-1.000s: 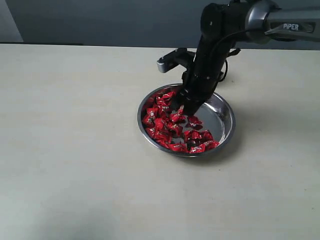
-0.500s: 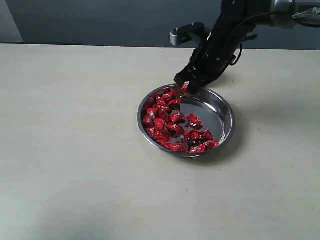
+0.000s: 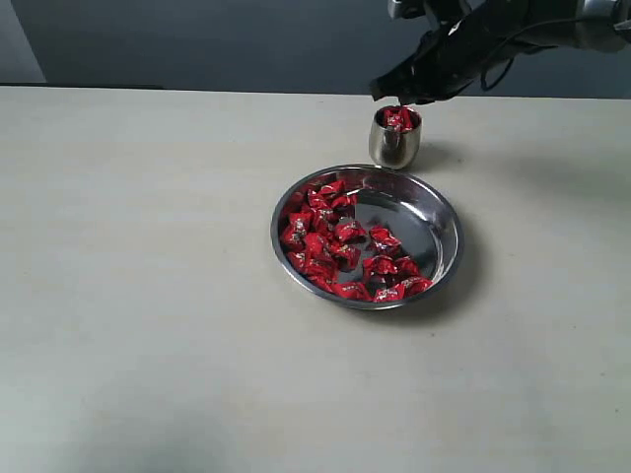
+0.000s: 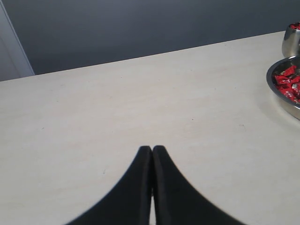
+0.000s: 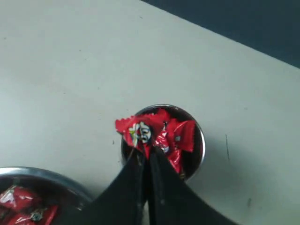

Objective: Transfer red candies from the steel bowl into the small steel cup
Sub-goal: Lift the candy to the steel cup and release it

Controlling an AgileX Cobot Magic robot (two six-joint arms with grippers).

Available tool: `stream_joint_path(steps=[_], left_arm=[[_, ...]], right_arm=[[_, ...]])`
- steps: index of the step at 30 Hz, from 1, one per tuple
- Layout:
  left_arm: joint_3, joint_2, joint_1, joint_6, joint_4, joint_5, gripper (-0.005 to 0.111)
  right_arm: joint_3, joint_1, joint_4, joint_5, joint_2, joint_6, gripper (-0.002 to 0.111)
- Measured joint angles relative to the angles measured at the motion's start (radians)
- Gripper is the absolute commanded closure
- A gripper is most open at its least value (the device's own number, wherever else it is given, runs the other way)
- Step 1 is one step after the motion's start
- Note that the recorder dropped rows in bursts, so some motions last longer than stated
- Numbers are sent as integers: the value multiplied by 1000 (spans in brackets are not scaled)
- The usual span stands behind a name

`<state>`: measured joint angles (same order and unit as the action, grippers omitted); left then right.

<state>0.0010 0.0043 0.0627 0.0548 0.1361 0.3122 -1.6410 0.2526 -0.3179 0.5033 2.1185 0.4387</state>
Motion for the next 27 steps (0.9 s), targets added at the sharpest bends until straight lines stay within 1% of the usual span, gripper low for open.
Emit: stream_joint_path(steps=[5,8,21,22,25,27], left_arm=[[0,0,0,0,0,0,106],[0,0,0,0,0,0,106],[0,0,0,0,0,0,106],[0,0,0,0,0,0,106],[0,0,0,0,0,0,106],[0,0,0,0,0,0,106]], right_arm=[[0,-2,0,-79,49,21,108],[-11,-4,-2,-95,81,24,108],[-25,-6,-8,-78,91,18,107],[-25,-6,-8,-78,91,13,99],[-25,-6,-9,-78,91,2,84],[-25,-6,-9,-78,91,-2,81]])
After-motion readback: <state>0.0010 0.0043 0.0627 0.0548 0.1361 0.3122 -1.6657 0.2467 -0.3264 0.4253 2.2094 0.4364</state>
